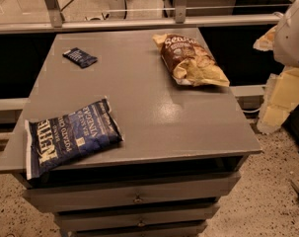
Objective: Move blue chip bag near brown chip bag
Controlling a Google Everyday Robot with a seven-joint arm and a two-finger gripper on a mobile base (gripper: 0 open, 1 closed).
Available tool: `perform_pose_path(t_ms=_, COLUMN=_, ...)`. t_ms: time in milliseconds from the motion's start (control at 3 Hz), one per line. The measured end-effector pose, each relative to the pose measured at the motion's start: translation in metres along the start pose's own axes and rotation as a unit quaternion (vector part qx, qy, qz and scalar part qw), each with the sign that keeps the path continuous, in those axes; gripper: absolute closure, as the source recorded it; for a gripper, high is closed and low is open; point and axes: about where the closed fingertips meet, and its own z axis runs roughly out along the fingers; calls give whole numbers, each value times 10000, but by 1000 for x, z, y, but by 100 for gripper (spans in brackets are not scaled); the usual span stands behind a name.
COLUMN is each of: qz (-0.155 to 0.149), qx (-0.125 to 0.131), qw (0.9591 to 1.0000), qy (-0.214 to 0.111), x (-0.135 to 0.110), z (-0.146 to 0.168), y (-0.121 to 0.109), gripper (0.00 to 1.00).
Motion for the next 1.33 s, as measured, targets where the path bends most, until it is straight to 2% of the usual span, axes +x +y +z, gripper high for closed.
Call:
perform_pose_path(t_ms=333, qz=0, qx=0, qw=10000, qy=0, x=0, z=0, y=0, gripper=0)
perform_pose_path(t_ms=667, qz=-407, qx=-118, qw=9978, qy=-506, x=-52, z=15, y=-4, gripper=0)
perform_pose_path(t_ms=1000, qz=-1062, qx=-408, qw=9844, qy=-1340, x=-146, z=39, y=7, gripper=0)
perform_pose_path(t_ms=1333, qz=-1527, qx=-804, qw=9651, qy=-1968, x=-224, z=66, y=34, gripper=0)
